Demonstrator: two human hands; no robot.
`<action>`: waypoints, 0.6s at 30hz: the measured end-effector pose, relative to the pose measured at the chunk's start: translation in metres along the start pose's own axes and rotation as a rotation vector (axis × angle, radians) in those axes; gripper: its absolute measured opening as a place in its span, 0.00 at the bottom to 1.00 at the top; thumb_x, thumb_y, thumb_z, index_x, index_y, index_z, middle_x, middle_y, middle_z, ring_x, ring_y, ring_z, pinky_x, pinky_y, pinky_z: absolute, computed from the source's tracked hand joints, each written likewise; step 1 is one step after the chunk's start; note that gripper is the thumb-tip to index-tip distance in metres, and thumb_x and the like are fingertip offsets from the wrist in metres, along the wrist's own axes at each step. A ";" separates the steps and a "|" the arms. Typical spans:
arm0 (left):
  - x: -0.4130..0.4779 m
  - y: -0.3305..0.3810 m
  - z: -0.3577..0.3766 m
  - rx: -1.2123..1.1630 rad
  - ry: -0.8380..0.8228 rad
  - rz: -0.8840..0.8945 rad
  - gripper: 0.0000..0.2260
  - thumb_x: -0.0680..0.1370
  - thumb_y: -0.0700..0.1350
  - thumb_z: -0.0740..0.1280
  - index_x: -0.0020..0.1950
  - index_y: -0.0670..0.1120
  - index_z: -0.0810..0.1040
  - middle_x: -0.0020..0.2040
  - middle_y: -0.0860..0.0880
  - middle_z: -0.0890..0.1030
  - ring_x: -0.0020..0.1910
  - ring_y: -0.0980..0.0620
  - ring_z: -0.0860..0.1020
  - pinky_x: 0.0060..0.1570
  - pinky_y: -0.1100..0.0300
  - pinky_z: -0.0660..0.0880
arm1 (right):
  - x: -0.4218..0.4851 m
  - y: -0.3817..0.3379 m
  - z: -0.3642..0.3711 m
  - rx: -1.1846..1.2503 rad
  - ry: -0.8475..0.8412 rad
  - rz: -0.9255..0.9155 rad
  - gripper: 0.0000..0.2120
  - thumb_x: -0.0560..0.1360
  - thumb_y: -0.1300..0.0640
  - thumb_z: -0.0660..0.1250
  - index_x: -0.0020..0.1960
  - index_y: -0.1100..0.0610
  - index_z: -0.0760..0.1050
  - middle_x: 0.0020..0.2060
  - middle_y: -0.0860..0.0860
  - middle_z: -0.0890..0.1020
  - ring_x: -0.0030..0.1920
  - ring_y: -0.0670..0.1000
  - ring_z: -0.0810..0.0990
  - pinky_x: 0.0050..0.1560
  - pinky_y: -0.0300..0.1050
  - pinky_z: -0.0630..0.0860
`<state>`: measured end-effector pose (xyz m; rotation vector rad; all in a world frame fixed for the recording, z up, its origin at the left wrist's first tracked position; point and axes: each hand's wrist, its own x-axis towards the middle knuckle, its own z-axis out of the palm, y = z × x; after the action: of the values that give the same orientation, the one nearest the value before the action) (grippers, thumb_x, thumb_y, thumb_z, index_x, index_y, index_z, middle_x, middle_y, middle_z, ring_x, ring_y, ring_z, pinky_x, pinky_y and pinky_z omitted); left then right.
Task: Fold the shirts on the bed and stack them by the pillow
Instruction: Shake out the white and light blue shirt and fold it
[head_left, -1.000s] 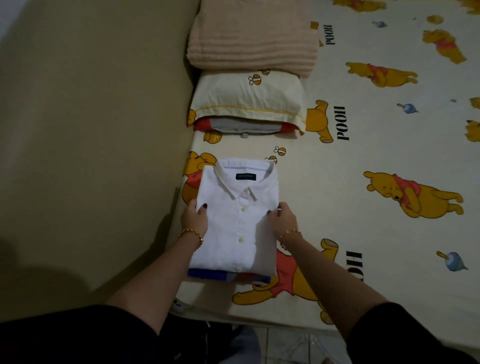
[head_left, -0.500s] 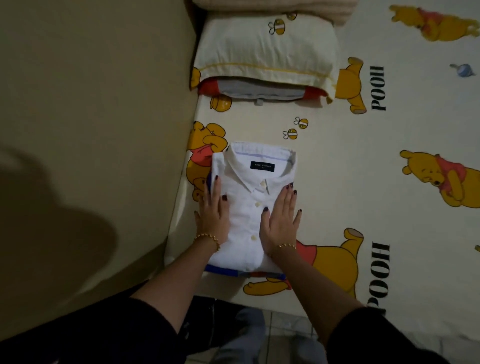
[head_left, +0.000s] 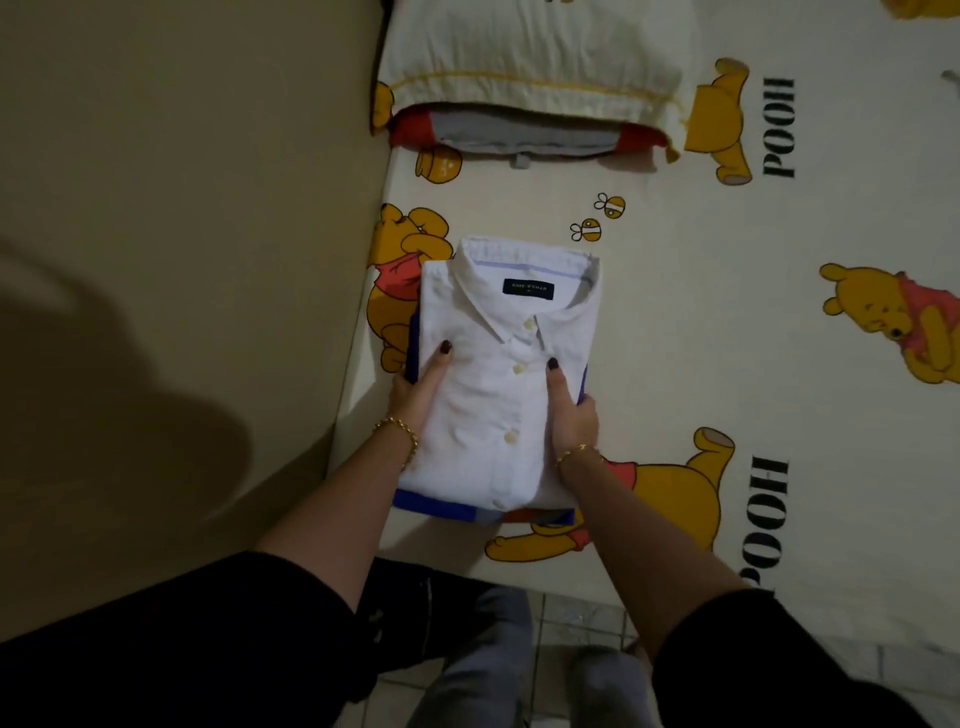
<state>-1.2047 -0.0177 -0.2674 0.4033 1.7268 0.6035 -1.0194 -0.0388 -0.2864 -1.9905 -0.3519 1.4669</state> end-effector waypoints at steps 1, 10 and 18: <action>-0.003 0.003 -0.003 -0.001 -0.066 -0.059 0.48 0.53 0.75 0.71 0.65 0.50 0.73 0.59 0.50 0.80 0.55 0.47 0.79 0.61 0.49 0.73 | 0.000 -0.003 -0.009 0.032 -0.081 0.054 0.34 0.66 0.34 0.70 0.60 0.59 0.74 0.54 0.52 0.80 0.52 0.55 0.78 0.57 0.49 0.73; -0.081 -0.004 0.044 0.077 -0.294 -0.037 0.44 0.52 0.74 0.73 0.62 0.53 0.76 0.54 0.48 0.83 0.53 0.46 0.81 0.60 0.48 0.74 | -0.035 -0.013 -0.121 0.128 -0.276 0.051 0.51 0.46 0.27 0.76 0.61 0.56 0.77 0.51 0.54 0.84 0.51 0.58 0.83 0.59 0.55 0.76; -0.213 0.007 0.170 0.149 -0.500 0.163 0.43 0.54 0.73 0.74 0.62 0.52 0.77 0.56 0.47 0.82 0.53 0.45 0.81 0.60 0.49 0.74 | -0.111 -0.032 -0.310 0.250 -0.263 -0.170 0.39 0.55 0.27 0.73 0.58 0.50 0.79 0.53 0.53 0.84 0.54 0.59 0.82 0.62 0.58 0.73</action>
<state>-0.9900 -0.1016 -0.1226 0.7395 1.2682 0.4427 -0.7652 -0.1780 -0.1268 -1.5386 -0.4157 1.5807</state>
